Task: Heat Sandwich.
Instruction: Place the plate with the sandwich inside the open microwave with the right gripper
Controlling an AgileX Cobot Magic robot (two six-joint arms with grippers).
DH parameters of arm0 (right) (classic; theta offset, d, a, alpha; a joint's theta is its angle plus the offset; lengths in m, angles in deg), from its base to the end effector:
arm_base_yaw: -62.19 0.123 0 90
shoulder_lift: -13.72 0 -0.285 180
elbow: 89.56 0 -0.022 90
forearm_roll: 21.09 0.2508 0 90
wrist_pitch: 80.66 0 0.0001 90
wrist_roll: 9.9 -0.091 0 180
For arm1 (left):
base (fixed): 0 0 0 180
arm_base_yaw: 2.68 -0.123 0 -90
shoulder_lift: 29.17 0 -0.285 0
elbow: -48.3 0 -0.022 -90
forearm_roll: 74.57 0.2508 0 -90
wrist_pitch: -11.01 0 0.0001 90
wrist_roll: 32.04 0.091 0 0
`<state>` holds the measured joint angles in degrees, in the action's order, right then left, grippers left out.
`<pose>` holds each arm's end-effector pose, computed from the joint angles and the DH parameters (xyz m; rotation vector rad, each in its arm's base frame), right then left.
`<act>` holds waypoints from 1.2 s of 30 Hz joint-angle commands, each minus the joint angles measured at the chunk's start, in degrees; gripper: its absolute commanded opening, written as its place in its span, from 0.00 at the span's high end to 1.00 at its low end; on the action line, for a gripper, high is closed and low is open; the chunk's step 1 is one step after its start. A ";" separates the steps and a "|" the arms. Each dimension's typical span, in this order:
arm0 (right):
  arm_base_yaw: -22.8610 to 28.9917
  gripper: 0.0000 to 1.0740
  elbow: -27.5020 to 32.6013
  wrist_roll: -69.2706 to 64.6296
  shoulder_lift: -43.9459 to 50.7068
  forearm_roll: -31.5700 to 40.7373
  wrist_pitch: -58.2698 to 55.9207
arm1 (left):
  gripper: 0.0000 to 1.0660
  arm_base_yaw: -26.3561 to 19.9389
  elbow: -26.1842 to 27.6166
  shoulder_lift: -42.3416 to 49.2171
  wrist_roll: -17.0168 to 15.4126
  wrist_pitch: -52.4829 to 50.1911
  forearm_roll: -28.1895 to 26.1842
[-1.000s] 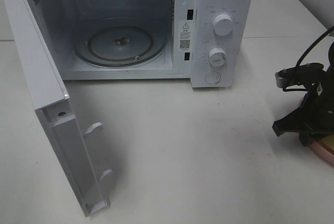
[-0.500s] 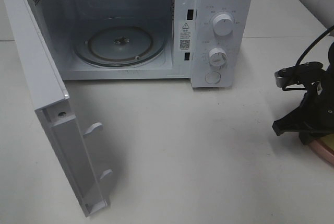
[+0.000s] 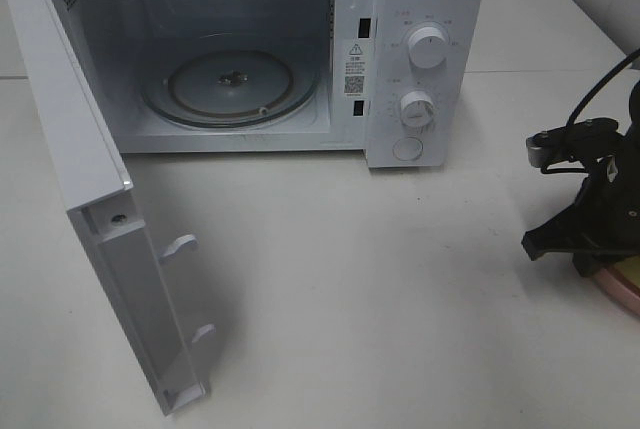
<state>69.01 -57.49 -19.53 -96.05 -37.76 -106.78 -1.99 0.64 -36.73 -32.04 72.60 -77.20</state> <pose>0.2882 0.0229 0.1196 -0.2891 2.8936 -0.1803 -0.0080 -0.0036 0.2806 0.0153 2.0384 -0.0624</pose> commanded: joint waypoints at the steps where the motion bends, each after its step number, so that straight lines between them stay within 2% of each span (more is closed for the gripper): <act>1: 0.11 1.00 -0.06 -0.46 -0.11 0.17 -0.97 | 0.06 0.34 0.00 1.09 0.00 -0.52 -0.46; 5: 0.97 1.00 -0.06 -0.69 -0.11 -1.20 -2.12 | 0.06 0.34 0.00 1.09 0.00 -0.52 -0.46; 16: 7.45 1.00 -0.92 -8.02 2.69 -9.91 -8.94 | 0.06 0.34 0.00 1.09 0.00 -0.52 -0.46; 27: 12.83 1.00 -0.92 -8.02 8.08 -10.08 -15.24 | 0.06 0.34 0.00 1.09 0.00 -0.52 -0.46; 36: 19.14 1.00 -0.74 -7.96 14.15 -9.91 -22.17 | 0.06 0.34 0.00 1.09 0.00 -0.52 -0.46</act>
<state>87.23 -58.07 -27.15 -83.16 -46.47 -127.01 -1.99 0.64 -36.73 -32.04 72.60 -77.20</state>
